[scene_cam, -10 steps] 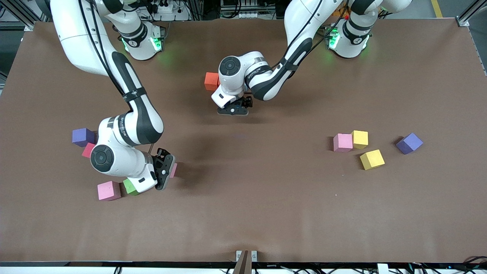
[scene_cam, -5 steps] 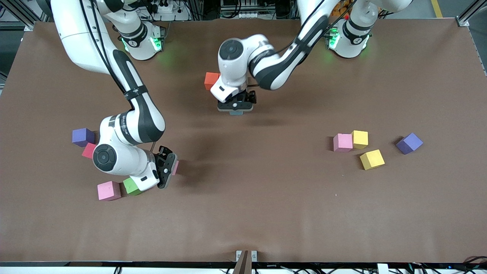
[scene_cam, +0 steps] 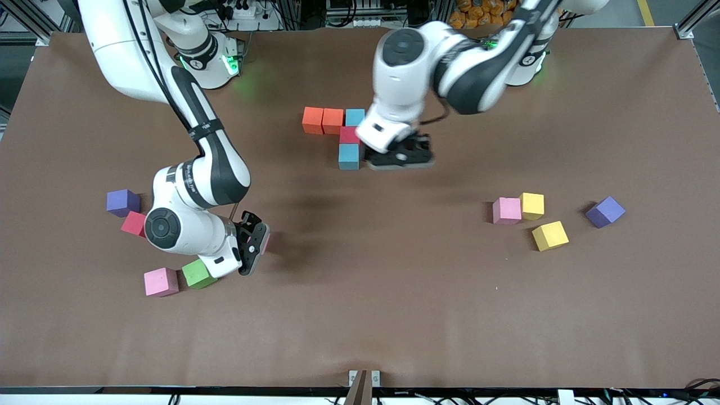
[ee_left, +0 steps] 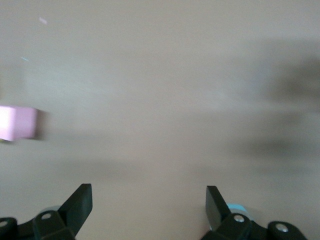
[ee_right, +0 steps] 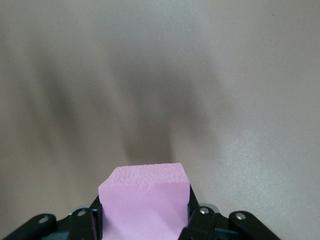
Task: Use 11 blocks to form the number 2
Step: 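Place the cyan cube below the red cube with the left gripper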
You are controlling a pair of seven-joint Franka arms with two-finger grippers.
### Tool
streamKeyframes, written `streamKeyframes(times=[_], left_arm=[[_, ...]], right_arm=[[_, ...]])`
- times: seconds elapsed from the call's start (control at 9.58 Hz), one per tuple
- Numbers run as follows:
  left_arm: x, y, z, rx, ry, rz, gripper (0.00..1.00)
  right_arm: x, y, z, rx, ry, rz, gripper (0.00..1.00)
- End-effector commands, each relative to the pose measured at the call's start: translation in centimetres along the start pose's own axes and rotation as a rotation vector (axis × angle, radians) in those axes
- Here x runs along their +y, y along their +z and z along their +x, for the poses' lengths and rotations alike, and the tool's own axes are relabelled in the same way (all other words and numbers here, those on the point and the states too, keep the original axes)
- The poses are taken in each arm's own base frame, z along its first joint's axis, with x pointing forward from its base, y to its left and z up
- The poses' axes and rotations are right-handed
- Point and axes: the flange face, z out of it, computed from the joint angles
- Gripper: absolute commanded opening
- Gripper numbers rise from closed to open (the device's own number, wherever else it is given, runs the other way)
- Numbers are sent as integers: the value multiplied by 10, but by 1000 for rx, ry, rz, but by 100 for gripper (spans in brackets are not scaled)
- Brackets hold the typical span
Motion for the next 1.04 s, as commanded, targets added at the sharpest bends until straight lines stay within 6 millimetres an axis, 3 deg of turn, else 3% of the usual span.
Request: streamKeyframes(times=[0.0, 0.31, 0.52, 0.73, 0.94], left_arm=[[-66, -25, 29, -29, -62, -1, 100], [-145, -44, 66, -48, -96, 25, 100], [-197, -40, 82, -113, -5, 54, 100], [-226, -32, 93, -138, 64, 58, 100], [-243, -24, 99, -151, 136, 63, 100]], right_arm=[[-24, -7, 6, -13, 45, 2, 31], [-42, -8, 20, -17, 67, 2, 31], [-58, -8, 32, -27, 96, -4, 31], [-76, -6, 45, -36, 153, -13, 31], [-84, -7, 51, -42, 183, -26, 31]])
